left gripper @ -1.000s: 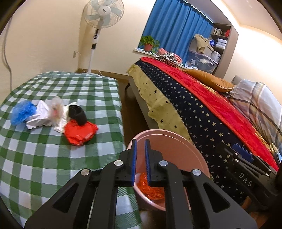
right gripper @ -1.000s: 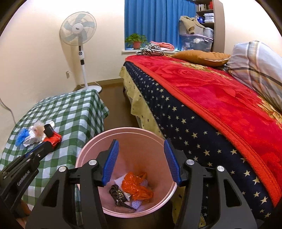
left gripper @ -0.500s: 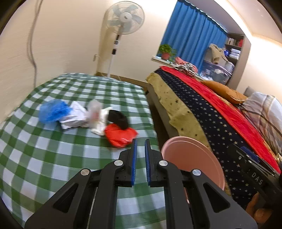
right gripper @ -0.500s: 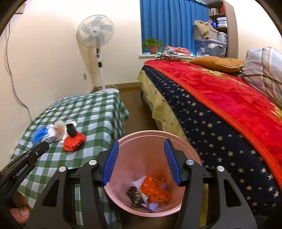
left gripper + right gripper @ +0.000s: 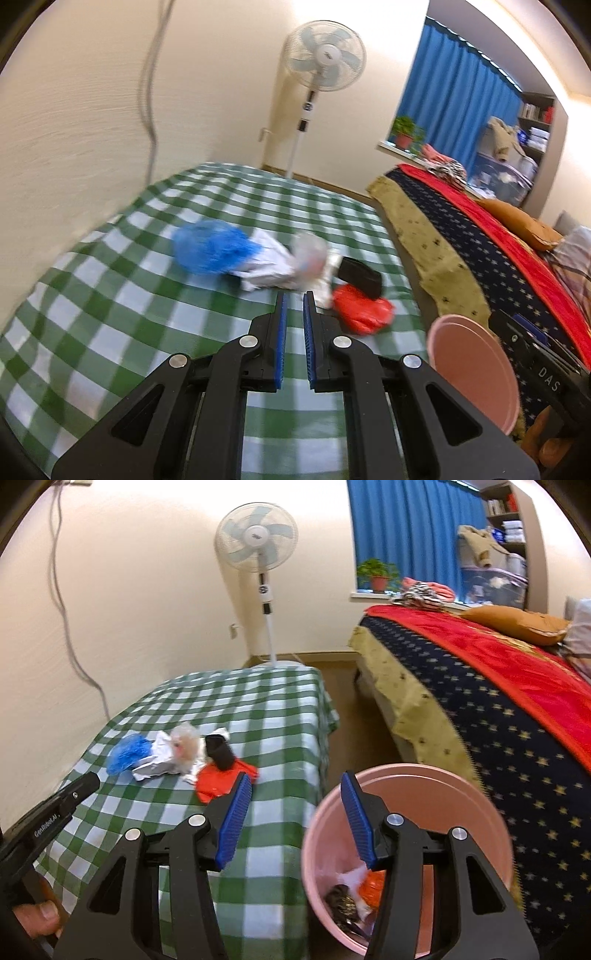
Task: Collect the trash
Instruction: 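Move both open tools back to the trash on the bed, then grasp the blue plastic bag with the left tool while the right grasps the black strap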
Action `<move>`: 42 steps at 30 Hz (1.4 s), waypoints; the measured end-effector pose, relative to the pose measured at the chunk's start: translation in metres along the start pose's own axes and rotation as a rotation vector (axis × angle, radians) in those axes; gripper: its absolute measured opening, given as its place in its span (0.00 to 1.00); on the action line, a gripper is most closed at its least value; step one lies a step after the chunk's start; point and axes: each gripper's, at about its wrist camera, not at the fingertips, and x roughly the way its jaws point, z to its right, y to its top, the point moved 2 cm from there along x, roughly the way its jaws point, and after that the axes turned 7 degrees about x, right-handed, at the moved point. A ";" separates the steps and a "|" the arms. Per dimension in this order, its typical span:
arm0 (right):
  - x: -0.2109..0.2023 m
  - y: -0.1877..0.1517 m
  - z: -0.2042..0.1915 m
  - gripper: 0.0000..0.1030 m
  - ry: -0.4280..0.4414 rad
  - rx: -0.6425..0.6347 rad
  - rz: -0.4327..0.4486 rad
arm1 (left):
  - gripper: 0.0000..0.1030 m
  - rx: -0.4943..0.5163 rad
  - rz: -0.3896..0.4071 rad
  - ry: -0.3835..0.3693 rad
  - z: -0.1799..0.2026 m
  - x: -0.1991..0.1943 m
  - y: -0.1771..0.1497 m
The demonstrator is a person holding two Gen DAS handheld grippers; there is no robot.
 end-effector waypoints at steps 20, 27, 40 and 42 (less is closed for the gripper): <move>0.082 0.008 -0.050 0.50 0.085 -0.044 -0.033 | 0.09 -0.071 -0.037 0.138 -0.052 0.048 0.009; 0.109 0.010 -0.059 0.50 0.108 -0.064 -0.066 | 0.34 -0.073 -0.053 0.145 -0.053 0.067 0.012; 0.134 0.005 -0.058 0.35 0.123 -0.042 -0.152 | 0.35 -0.112 -0.106 0.115 -0.064 0.091 0.017; 0.135 0.003 -0.058 0.26 0.132 -0.044 -0.165 | 0.35 -0.120 -0.116 0.114 -0.065 0.094 0.017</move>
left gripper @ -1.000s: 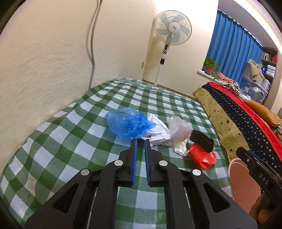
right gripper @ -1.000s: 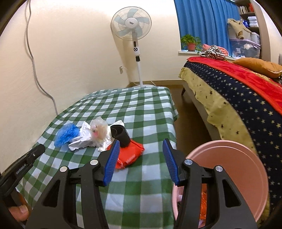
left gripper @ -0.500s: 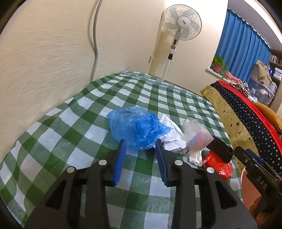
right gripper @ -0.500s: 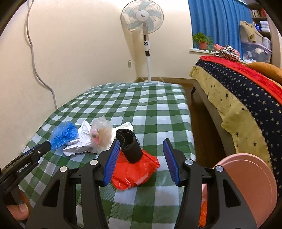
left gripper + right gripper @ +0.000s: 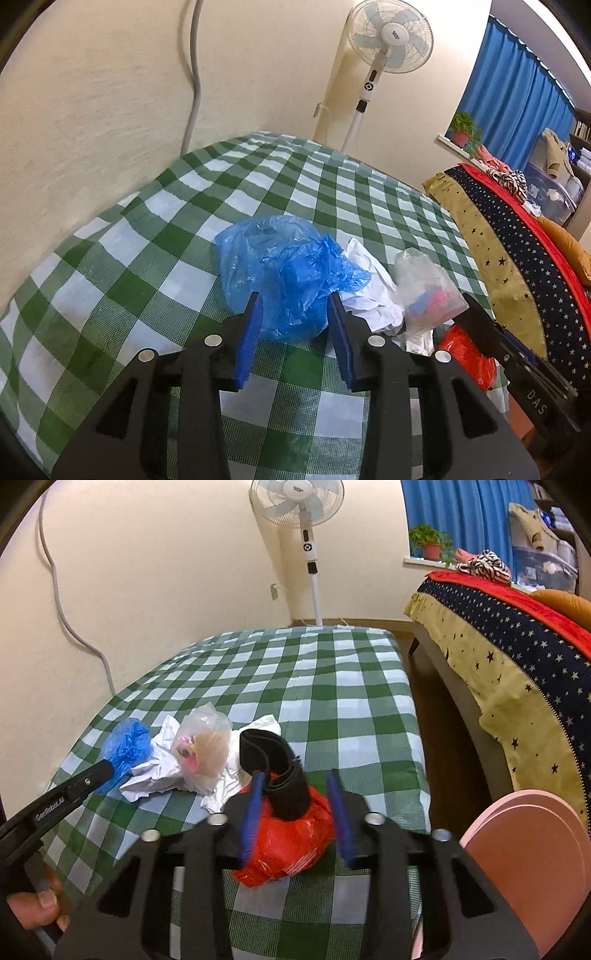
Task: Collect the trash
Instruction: 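Grasp the blue plastic bag with the left tool while the right grasps the black strap, then lift the blue bag and black strap and carry them over the pink bin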
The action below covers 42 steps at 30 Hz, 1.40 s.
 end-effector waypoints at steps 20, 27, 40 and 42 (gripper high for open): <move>-0.042 -0.001 0.005 0.09 0.022 0.011 0.039 | 0.02 0.036 -0.021 -0.083 0.015 -0.024 -0.004; -0.078 -0.001 0.007 0.09 0.002 0.022 0.090 | 0.02 0.098 0.015 -0.104 0.028 -0.054 -0.007; -0.145 0.000 0.023 0.09 -0.033 0.042 0.132 | 0.02 0.183 0.061 -0.147 0.055 -0.108 -0.019; -0.153 0.000 0.031 0.09 -0.043 0.063 0.130 | 0.02 0.193 0.063 -0.156 0.059 -0.113 -0.022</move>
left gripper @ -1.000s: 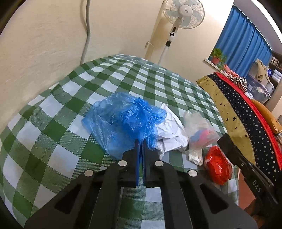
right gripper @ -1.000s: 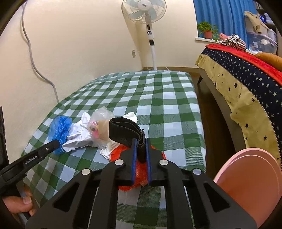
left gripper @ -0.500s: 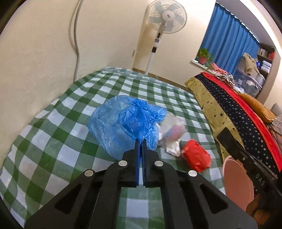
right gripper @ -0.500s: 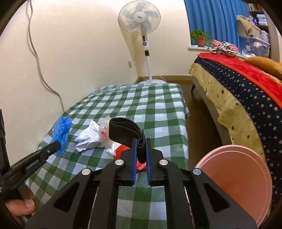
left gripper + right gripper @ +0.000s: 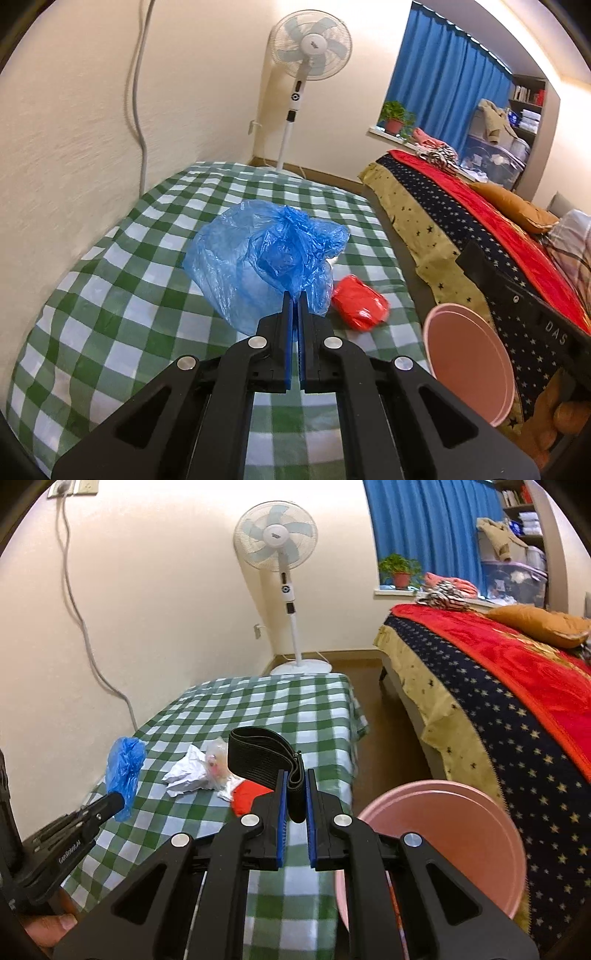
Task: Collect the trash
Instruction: 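Lift the blue bag and black strap and carry them over the pink bin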
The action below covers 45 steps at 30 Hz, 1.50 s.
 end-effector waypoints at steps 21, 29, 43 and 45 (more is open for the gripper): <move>-0.073 0.008 0.051 0.09 -0.100 0.026 0.049 | 0.02 0.060 0.034 -0.103 0.050 -0.022 -0.001; -0.084 0.018 0.075 0.09 -0.132 0.030 0.069 | 0.02 0.082 0.030 -0.121 0.064 -0.021 -0.004; -0.071 0.001 0.120 0.09 -0.213 0.131 0.072 | 0.02 0.117 0.009 -0.136 0.086 -0.008 -0.009; -0.068 0.000 0.121 0.09 -0.215 0.133 0.069 | 0.02 0.121 0.006 -0.140 0.090 -0.005 -0.009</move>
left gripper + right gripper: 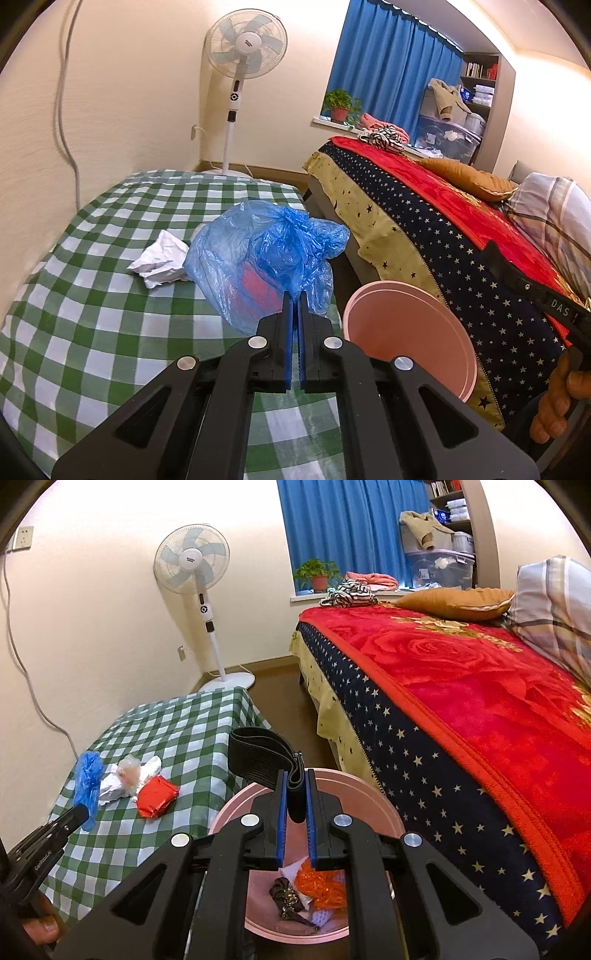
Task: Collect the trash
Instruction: 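Lift the blue bag and black strap and carry them over the pink bin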
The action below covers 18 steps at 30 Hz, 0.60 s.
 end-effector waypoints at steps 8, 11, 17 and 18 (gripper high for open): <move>0.005 -0.001 0.004 0.09 -0.011 0.011 -0.004 | 0.02 0.013 -0.009 -0.030 0.019 0.013 0.001; 0.007 -0.001 0.004 0.09 -0.017 0.013 -0.006 | 0.02 0.016 -0.011 -0.040 0.027 0.017 0.001; 0.010 -0.002 0.006 0.09 -0.027 0.022 -0.011 | 0.02 0.024 -0.014 -0.060 0.039 0.025 0.001; 0.010 -0.002 0.007 0.09 -0.028 0.026 -0.011 | 0.02 0.026 -0.015 -0.063 0.041 0.026 0.001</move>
